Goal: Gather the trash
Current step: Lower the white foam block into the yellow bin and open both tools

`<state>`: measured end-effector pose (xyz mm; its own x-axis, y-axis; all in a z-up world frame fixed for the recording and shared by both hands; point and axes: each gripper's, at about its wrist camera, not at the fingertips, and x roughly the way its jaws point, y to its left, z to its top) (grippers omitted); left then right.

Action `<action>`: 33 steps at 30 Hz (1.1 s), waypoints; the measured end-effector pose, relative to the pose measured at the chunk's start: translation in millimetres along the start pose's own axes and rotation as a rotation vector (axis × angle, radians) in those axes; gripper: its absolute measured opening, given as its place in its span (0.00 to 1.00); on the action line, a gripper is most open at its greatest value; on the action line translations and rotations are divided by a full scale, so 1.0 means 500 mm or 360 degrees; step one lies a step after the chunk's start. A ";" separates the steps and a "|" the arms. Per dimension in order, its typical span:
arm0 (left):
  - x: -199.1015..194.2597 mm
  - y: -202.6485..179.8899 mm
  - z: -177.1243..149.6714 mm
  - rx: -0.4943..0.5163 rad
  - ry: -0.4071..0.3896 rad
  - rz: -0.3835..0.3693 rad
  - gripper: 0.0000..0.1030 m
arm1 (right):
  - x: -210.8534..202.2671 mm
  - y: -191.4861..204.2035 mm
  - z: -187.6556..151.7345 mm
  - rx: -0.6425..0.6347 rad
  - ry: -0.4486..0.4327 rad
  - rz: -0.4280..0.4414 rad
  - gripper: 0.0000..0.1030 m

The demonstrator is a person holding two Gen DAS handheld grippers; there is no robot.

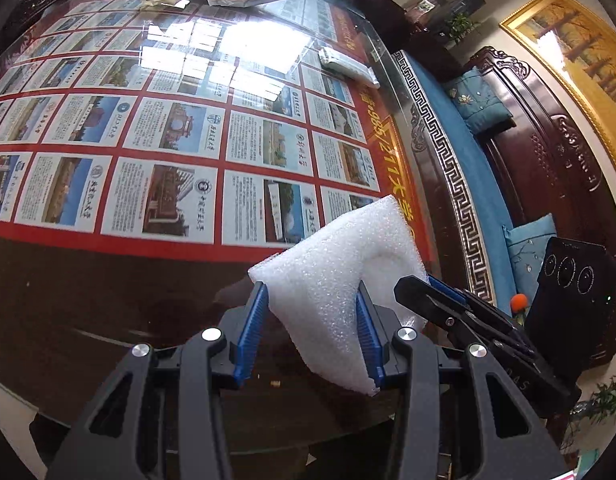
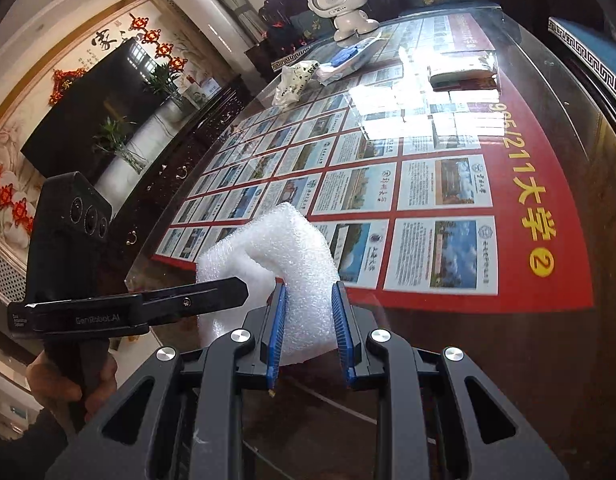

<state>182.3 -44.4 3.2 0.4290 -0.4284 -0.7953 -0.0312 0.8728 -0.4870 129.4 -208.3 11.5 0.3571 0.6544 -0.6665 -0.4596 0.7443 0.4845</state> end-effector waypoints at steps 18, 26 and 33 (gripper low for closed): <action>-0.132 0.031 -0.408 0.0283 -0.0060 0.0039 0.43 | -0.090 0.128 -0.397 0.0125 -0.0166 -0.0002 0.23; -0.105 0.086 -0.534 0.0290 0.0098 0.0050 0.43 | -0.071 0.130 -0.536 0.0228 -0.0112 -0.0043 0.23; -0.026 0.151 -0.607 0.0251 0.0349 0.0106 0.43 | -0.005 0.085 -0.631 0.0450 0.0042 0.0007 0.23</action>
<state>-99.6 -44.0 -132.6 0.2242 -0.3940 -0.8913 0.0957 0.9191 -0.3823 -147.3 -220.2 -145.0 0.3324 0.6569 -0.6767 -0.2150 0.7514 0.6238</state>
